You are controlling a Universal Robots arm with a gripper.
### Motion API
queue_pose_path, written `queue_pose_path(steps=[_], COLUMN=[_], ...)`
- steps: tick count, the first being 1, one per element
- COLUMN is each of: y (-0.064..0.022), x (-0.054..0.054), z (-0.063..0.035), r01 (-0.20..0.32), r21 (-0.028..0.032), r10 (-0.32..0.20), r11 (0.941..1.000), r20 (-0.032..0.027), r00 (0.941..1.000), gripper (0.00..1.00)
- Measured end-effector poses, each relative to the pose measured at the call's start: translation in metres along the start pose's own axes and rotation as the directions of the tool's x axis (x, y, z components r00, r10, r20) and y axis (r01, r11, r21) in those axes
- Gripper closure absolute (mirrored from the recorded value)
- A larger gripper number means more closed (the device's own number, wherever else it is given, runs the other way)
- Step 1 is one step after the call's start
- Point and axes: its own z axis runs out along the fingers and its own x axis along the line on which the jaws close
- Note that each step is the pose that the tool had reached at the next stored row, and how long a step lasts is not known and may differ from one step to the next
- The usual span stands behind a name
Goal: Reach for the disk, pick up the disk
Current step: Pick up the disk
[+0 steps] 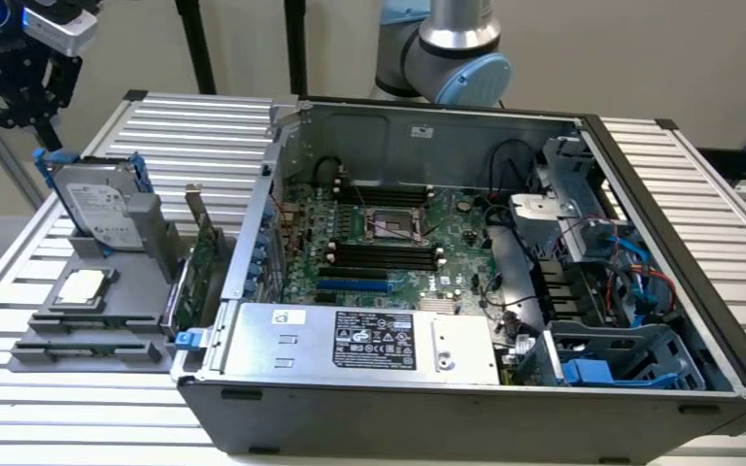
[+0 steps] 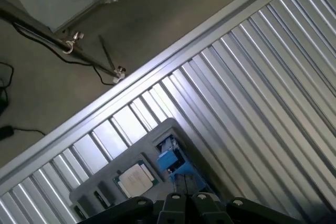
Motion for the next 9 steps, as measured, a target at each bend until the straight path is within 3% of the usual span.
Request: queue_pose_path(steps=[5, 9], y=[0.0, 0.0], x=[0.0, 0.0], z=[-0.0001, -0.0002], r01=[0.09, 0.163], r21=[0.0002, 0.0001], r10=[-0.09, -0.163], r11=[0.996, 0.9866], r20=[-0.0031, -0.0058], r00=[0.996, 0.9866], gripper=[0.89, 0.89])
